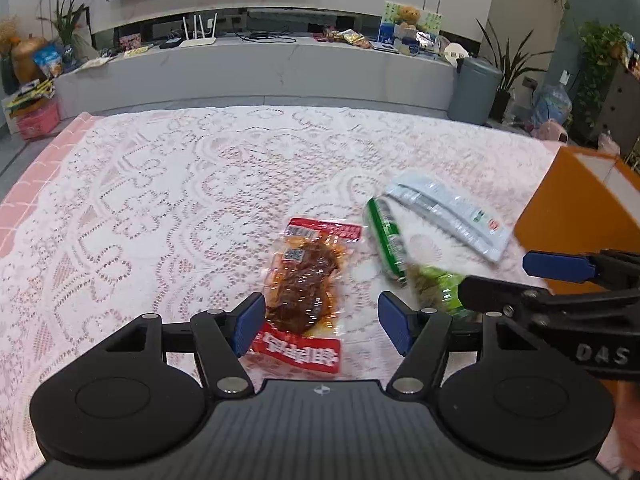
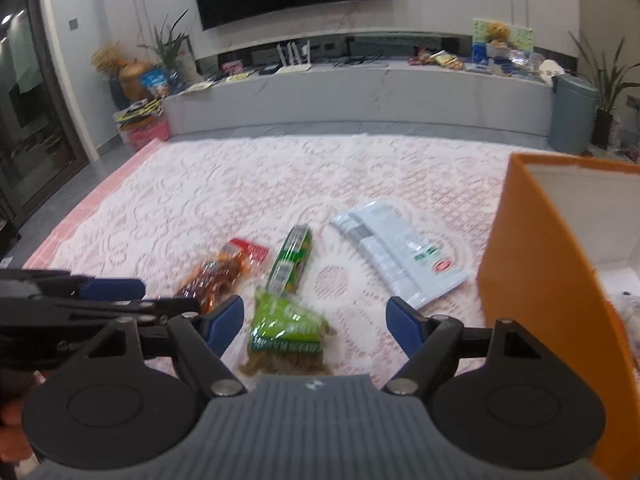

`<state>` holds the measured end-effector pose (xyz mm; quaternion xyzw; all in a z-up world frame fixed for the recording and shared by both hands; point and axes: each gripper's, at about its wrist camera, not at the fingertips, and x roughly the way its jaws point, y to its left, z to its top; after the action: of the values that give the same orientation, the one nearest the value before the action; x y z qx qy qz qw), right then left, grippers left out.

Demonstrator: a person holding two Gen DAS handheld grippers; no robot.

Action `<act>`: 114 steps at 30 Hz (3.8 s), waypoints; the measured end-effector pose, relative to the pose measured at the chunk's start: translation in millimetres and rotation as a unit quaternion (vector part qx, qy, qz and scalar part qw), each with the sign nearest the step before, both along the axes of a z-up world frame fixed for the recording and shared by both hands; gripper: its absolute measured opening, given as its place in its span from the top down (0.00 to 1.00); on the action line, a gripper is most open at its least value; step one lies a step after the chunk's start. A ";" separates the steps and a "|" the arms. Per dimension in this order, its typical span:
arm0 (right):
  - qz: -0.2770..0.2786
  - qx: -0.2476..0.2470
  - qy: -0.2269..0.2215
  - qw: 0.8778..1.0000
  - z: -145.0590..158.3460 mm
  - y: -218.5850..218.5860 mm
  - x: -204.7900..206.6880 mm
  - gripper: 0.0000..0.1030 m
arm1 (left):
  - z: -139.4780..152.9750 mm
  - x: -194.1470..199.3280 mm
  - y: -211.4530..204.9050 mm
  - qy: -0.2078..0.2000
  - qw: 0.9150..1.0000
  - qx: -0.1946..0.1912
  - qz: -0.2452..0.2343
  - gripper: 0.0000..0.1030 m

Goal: Organize snacks
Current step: 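Move both tools back over the remaining snacks on the table, then grasp the red-labelled meat packet with the left tool while the right tool grasps the green raisin bag, then carry the meat packet and raisin bag over the box with both tools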

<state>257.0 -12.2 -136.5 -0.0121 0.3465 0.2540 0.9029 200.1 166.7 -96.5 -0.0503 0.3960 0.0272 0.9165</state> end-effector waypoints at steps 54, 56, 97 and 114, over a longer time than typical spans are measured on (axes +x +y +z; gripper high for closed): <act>-0.009 -0.045 0.042 0.998 -28.3 13.6 2.4 0.53 | -36.8 32.0 5.1 -0.012 0.999 0.047 0.020 0.11; -0.009 -0.045 0.042 0.998 -28.8 14.0 2.6 0.53 | -37.8 30.3 5.4 -0.014 0.999 0.048 0.019 0.11; -0.007 -0.039 -0.023 0.999 2.5 -0.5 -26.1 0.59 | 19.6 -19.9 7.1 -0.031 0.996 -0.057 0.058 0.36; 0.008 -0.023 -0.016 1.000 55.5 -55.6 -82.6 0.59 | 54.6 -64.9 -47.8 0.005 0.997 -0.067 0.023 0.36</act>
<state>174.4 -67.7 -81.0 -0.0401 0.3375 0.2529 0.9058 135.1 118.9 -41.9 -0.1210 0.4001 0.0222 0.9082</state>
